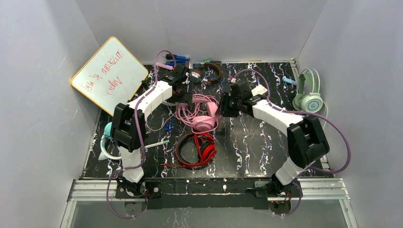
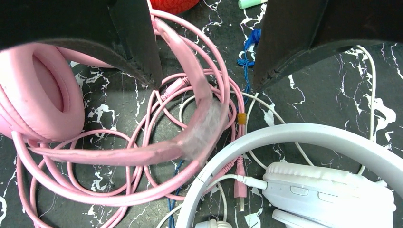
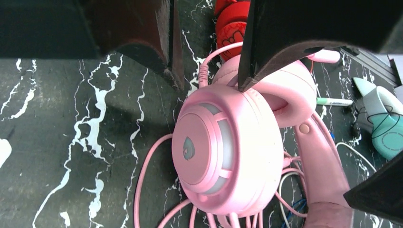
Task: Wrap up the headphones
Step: Pick up the headphones from the center of the board, then untie the headphones cable from the headphones.
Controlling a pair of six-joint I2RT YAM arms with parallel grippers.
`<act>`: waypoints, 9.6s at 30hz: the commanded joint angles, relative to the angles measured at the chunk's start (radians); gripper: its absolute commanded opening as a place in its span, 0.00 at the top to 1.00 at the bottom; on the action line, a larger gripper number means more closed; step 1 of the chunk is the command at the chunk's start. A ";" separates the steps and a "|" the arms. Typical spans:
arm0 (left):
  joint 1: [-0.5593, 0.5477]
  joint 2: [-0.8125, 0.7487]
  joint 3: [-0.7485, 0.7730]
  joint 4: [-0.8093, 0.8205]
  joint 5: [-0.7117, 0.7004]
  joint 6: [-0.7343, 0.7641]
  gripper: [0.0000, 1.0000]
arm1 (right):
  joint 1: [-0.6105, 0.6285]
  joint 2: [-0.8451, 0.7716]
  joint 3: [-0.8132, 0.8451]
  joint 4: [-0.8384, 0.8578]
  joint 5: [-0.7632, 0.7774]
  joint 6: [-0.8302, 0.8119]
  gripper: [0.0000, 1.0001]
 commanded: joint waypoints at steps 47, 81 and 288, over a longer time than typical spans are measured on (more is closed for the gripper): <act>0.003 -0.075 0.119 -0.153 -0.073 0.109 1.00 | -0.072 -0.332 -0.128 0.077 -0.061 -0.093 0.25; 0.033 -0.144 -0.039 0.049 0.078 0.025 0.43 | -0.075 0.018 -0.001 0.011 -0.189 -0.024 0.17; 0.051 -0.597 0.167 0.270 -0.491 -0.422 1.00 | 0.395 -0.171 -0.155 0.884 -0.480 0.138 0.99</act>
